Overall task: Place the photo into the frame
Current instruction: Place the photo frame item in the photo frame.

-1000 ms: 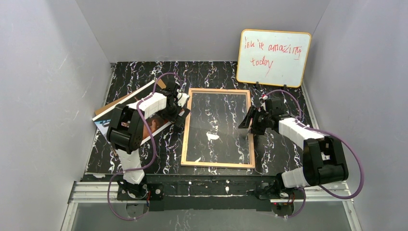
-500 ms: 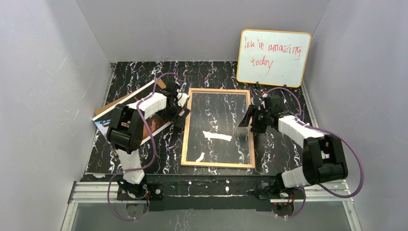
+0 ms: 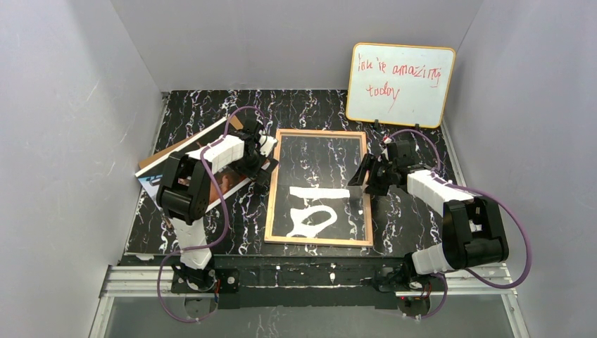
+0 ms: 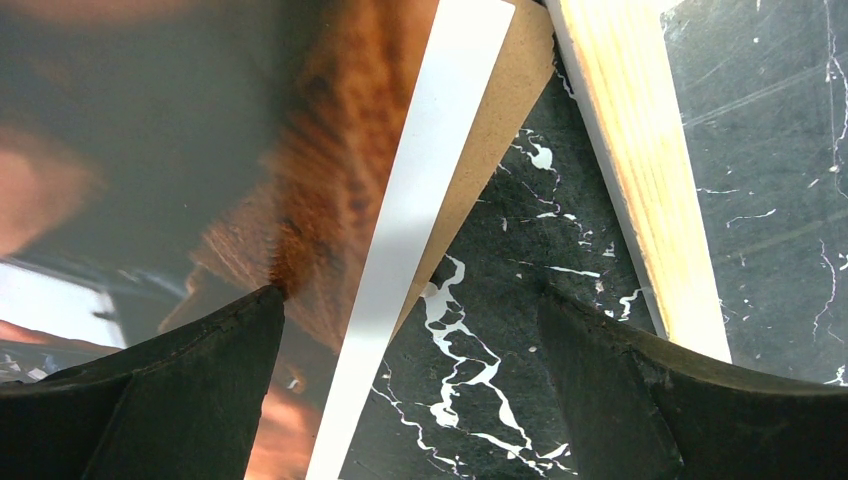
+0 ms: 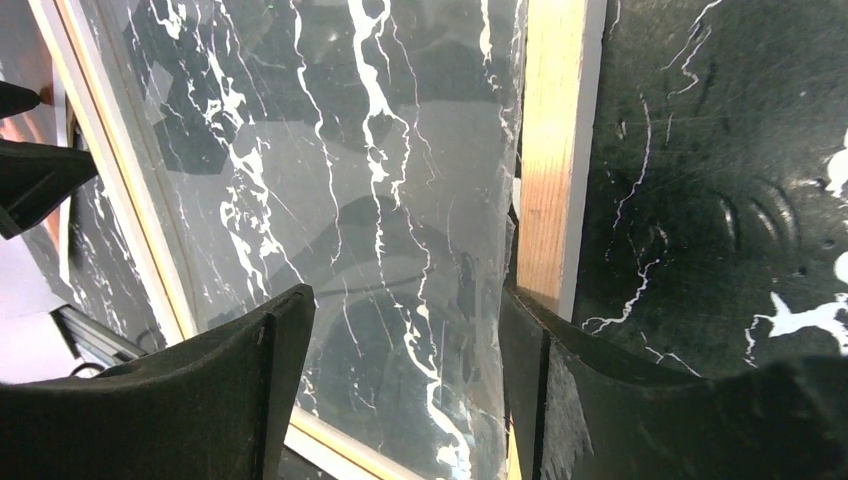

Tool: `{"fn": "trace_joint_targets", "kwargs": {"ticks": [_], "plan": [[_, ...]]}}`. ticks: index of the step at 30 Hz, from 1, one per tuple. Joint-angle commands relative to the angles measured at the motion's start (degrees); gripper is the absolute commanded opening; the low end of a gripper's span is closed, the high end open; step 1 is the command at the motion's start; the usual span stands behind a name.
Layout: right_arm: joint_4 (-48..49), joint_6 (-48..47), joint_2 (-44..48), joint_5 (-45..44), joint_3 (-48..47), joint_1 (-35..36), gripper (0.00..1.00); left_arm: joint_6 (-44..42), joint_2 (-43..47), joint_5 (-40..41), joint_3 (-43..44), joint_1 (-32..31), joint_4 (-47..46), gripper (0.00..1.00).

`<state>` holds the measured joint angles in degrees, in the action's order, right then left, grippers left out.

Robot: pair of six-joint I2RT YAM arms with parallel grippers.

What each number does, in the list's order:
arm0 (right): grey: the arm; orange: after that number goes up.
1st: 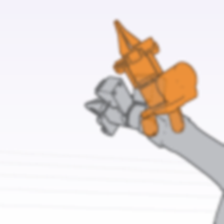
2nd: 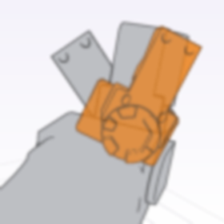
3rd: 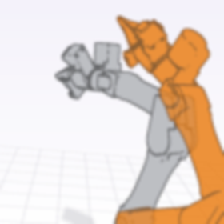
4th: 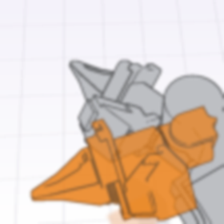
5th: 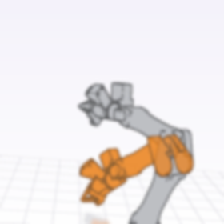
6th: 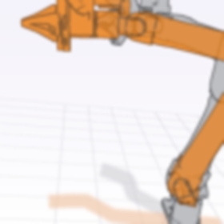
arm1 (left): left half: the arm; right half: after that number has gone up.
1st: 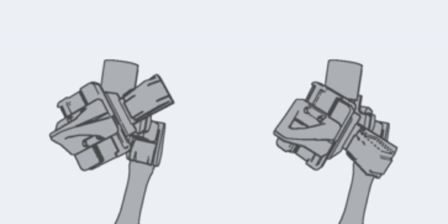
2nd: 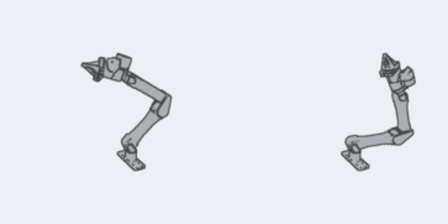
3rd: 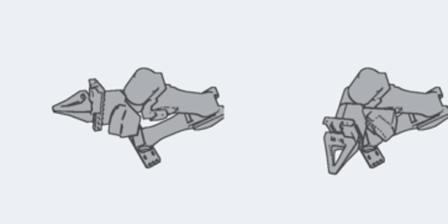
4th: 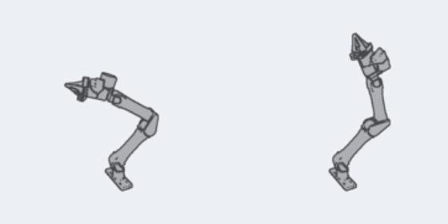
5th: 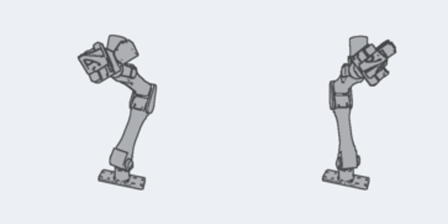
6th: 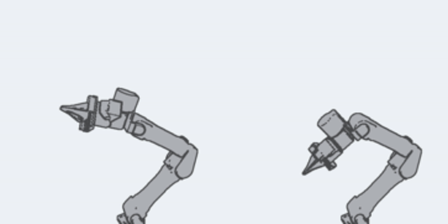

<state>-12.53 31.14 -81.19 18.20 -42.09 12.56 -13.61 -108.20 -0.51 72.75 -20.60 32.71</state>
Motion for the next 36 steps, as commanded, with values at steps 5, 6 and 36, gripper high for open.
{"fn": "trace_joint_targets", "kwargs": {"ticks": [5,6,36], "plan": [[7.10,6.30,2.80,10.21,3.58,0.72,0.74,0.51,-5.88,-1.24,-0.43,-1.80,0.65,0.95],[7.38,6.65,3.05,10.43,3.81,0.71,0.74,0.59,-5.96,-1.24,-0.40,-1.93,0.61,0.95],[31.45,14.53,14.21,25.63,12.27,0.70,0.20,2.17,-4.73,-4.83,1.12,-0.88,3.26,0.95]]}}
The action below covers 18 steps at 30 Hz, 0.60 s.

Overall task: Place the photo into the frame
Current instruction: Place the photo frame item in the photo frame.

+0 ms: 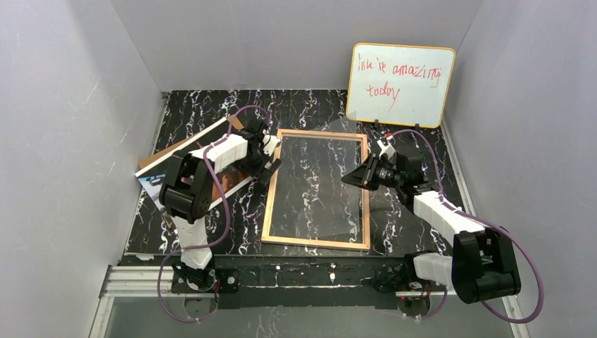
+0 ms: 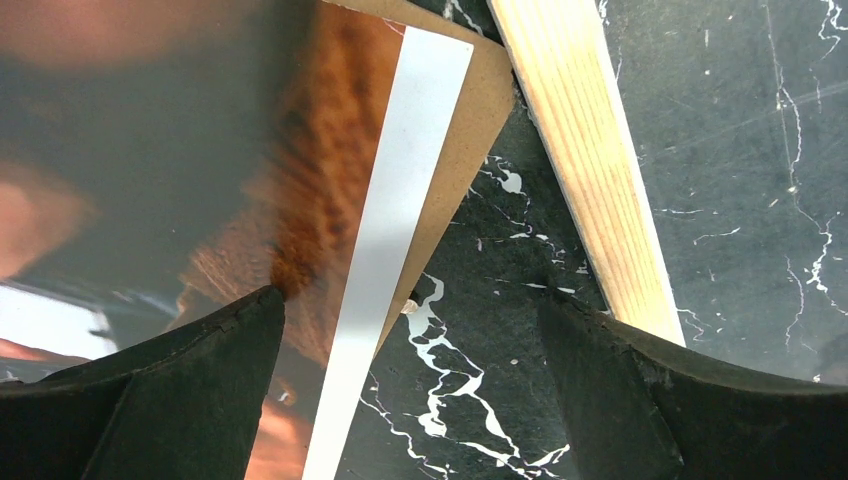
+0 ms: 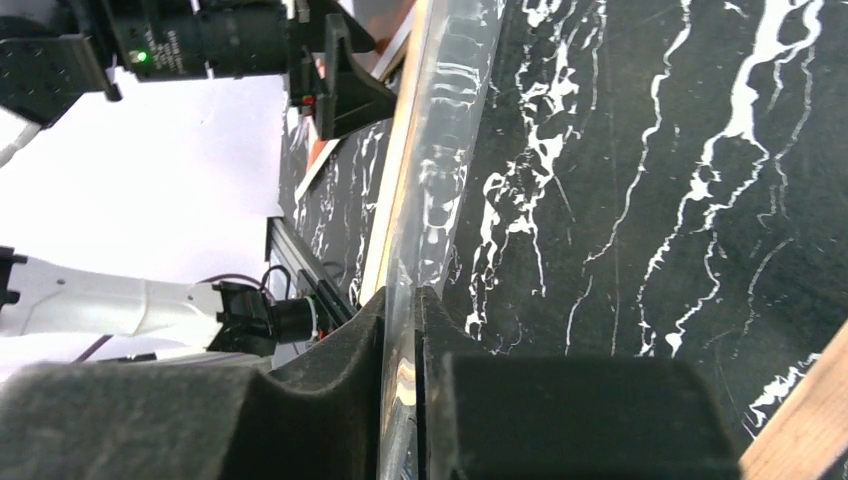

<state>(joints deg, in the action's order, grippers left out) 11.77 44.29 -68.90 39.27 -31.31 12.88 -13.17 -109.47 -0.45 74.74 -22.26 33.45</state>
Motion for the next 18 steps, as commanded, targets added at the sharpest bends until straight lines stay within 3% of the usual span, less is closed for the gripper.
{"fn": "trace_joint_targets", "kwargs": {"ticks": [1,6,18], "plan": [[7.58,1.59,2.00,4.65,1.78,0.39,0.18,1.82,-3.33,-5.17,-0.73,1.08,2.68,0.95],[10.09,2.64,3.11,5.14,3.29,0.33,0.09,2.25,-3.12,-6.73,-0.18,2.57,4.12,0.95],[11.64,3.04,0.05,2.42,4.79,0.32,0.07,2.12,-4.05,-6.24,-1.48,2.86,3.18,0.95]]}}
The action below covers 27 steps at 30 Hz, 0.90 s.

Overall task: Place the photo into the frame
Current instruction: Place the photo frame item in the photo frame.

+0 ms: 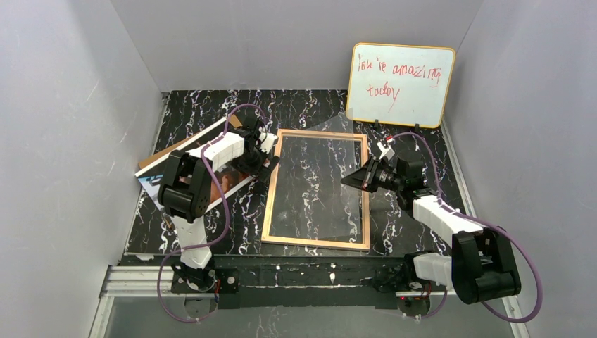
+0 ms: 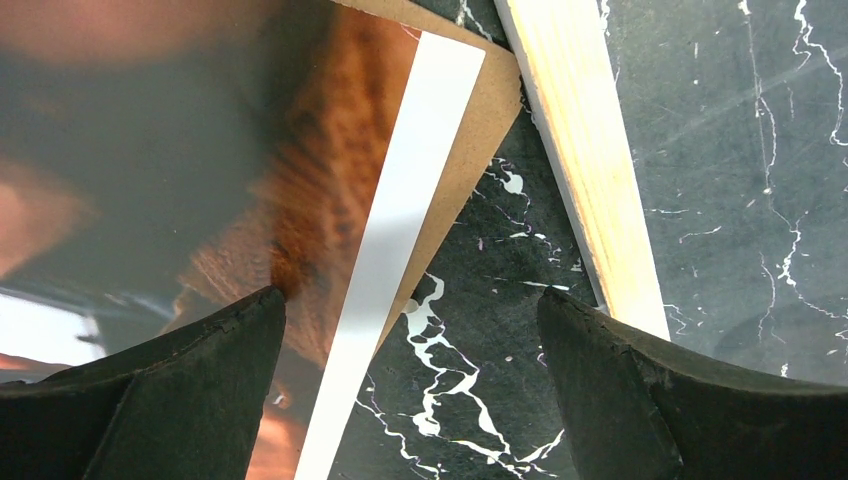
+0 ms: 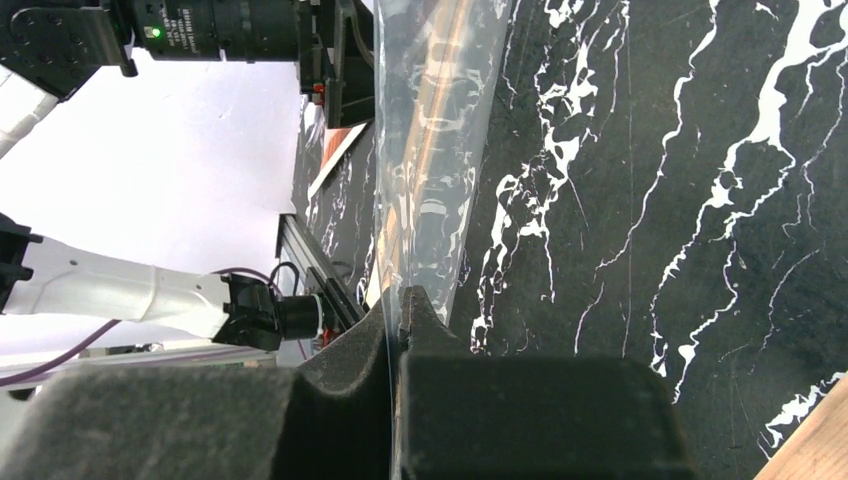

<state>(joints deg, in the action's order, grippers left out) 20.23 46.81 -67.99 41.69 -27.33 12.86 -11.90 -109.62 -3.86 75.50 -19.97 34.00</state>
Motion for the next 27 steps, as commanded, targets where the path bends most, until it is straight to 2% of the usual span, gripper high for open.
{"fn": "trace_joint_targets", "kwargs": {"ticks": [1,7,17,27], "plan": [[3.37,0.53,-0.99,-0.19,1.03,0.33,0.07,0.68,-3.99,-2.76,-2.33,0.56,2.40,0.95],[8.28,4.07,-2.09,1.11,2.20,0.24,0.06,0.48,-5.05,-2.35,-2.86,0.54,1.65,0.95],[25.65,14.95,-2.46,10.30,4.07,0.15,0.05,0.15,-5.19,-3.23,-3.02,0.36,1.93,0.93],[22.52,14.59,-4.28,9.75,4.91,-0.66,0.05,0.32,-4.18,-4.14,-2.42,0.52,3.09,0.93]]}}
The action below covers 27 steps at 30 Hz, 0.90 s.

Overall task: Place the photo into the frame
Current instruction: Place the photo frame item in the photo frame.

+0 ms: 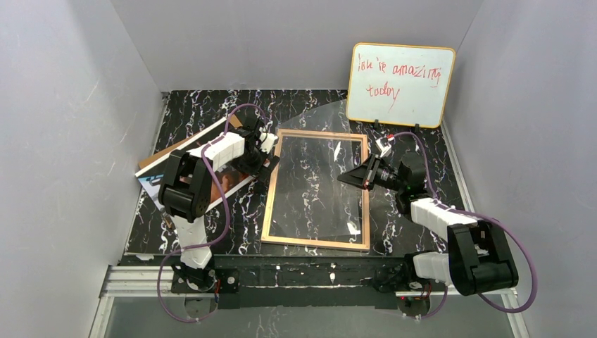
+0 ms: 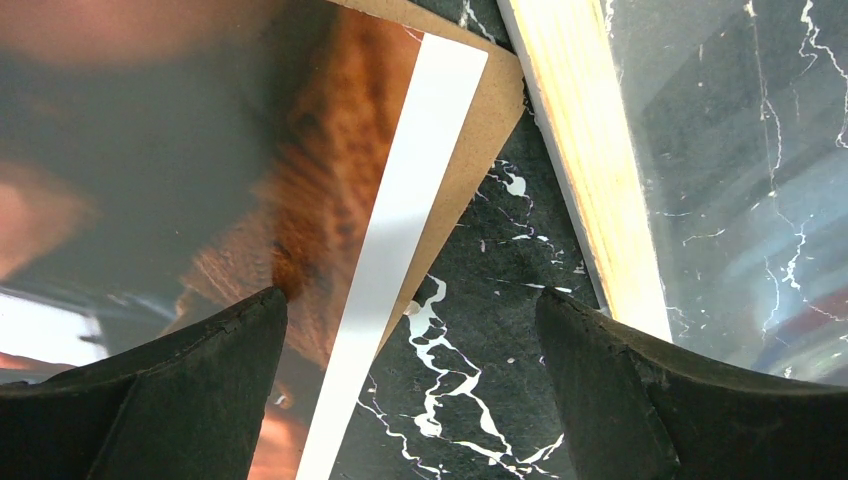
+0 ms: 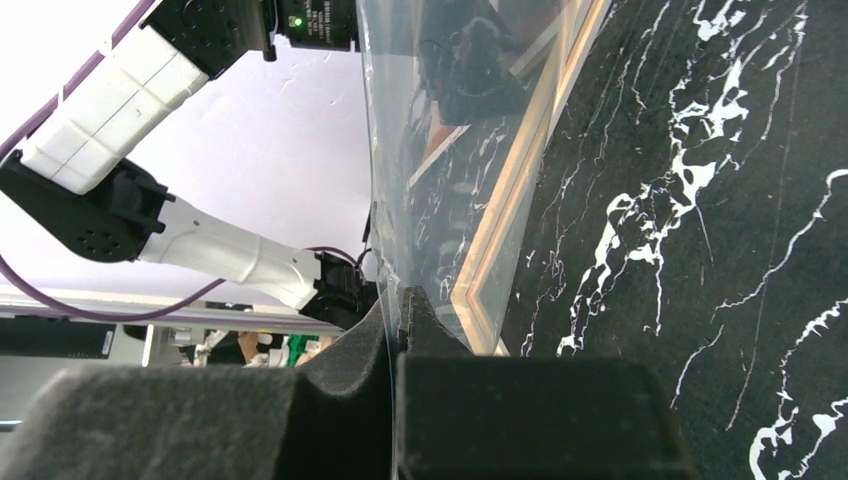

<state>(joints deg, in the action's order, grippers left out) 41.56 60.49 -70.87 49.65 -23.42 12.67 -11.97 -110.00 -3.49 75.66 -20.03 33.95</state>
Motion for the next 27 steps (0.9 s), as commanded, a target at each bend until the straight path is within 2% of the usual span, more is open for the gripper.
{"fn": "trace_joint_targets", "kwargs": {"ticks": [1,4,14,21,27], "plan": [[0.86,1.01,-1.65,1.57,1.08,-0.68,0.05,0.37,-3.72,-4.40,-2.63,0.61,3.06,0.92],[2.72,3.30,-1.98,1.96,1.63,-1.73,0.05,0.28,-3.55,-4.33,-2.90,0.61,3.10,0.92],[21.20,19.73,-4.10,7.42,3.45,-3.24,0.01,0.54,-2.69,-6.83,-1.34,2.20,4.73,0.90],[13.90,14.94,-1.33,8.31,2.97,-3.25,0.01,-0.43,-2.19,-6.40,-0.97,4.87,5.16,0.90],[17.70,17.15,-2.11,8.86,1.80,-3.22,0.01,-0.54,-2.36,-5.99,-0.76,5.86,5.21,0.90]]}}
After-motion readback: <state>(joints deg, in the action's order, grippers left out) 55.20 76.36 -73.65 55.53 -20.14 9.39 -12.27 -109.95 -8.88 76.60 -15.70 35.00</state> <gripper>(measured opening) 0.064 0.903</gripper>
